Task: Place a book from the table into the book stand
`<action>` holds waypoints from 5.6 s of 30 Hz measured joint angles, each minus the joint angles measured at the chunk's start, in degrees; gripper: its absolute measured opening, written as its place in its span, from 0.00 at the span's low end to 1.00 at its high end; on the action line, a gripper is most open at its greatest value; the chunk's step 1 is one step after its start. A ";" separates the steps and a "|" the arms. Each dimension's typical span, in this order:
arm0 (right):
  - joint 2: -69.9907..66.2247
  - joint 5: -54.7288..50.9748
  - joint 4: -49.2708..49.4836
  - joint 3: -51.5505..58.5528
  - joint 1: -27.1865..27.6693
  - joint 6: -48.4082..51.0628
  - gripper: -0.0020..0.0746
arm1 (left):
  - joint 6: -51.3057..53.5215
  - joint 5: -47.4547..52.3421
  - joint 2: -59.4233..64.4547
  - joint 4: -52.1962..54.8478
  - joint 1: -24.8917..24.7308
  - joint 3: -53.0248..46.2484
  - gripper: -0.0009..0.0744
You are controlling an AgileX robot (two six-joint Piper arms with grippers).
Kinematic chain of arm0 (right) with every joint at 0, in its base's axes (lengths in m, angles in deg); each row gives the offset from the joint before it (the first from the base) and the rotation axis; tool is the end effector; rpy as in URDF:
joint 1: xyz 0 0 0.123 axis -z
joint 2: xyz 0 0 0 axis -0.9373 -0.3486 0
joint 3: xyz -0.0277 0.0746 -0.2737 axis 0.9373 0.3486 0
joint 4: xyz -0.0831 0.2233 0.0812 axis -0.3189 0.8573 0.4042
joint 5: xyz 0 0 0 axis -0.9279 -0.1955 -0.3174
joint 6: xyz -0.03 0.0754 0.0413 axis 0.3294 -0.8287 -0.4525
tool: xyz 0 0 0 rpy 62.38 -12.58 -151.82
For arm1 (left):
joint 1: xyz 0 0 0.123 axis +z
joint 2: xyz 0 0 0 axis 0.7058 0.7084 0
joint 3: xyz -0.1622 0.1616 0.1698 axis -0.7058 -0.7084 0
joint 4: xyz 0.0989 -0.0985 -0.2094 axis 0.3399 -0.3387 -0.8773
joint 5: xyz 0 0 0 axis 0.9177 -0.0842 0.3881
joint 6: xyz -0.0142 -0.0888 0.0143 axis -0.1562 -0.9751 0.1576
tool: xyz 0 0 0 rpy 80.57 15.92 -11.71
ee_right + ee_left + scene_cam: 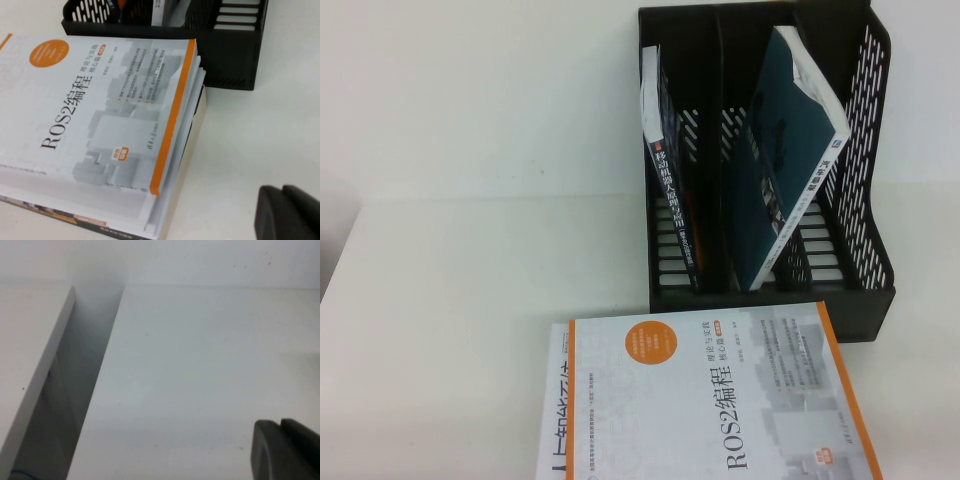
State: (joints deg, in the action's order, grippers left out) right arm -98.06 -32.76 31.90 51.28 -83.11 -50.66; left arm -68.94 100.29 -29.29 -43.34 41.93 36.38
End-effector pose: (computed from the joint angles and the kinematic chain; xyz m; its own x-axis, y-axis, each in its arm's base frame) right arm 0.0615 0.0259 0.2484 -0.4938 -0.0284 -0.8691 -0.2903 0.9475 0.1340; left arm 0.0541 0.0025 0.1785 -0.2324 -0.1288 -0.9640 -0.0376 0.9916 -0.1234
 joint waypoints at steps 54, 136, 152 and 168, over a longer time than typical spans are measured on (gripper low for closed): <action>0.00 0.00 0.00 0.00 0.00 0.00 0.02 | 15.30 0.09 -0.09 -10.64 2.40 0.12 0.01; 17.16 16.28 -15.43 19.53 18.15 -6.00 0.02 | 15.30 0.67 -0.09 -10.64 2.53 0.25 0.01; 17.16 16.28 -15.43 19.53 18.15 -6.00 0.02 | 15.30 0.67 -0.09 -10.64 2.53 0.25 0.01; 17.16 16.28 -15.43 19.53 18.15 -6.00 0.02 | 15.30 0.67 -0.09 -10.64 2.53 0.25 0.01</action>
State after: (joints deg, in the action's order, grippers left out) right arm -80.90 -16.48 16.47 70.81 -64.96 -56.66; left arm -53.65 100.96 -29.39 -53.98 44.46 36.63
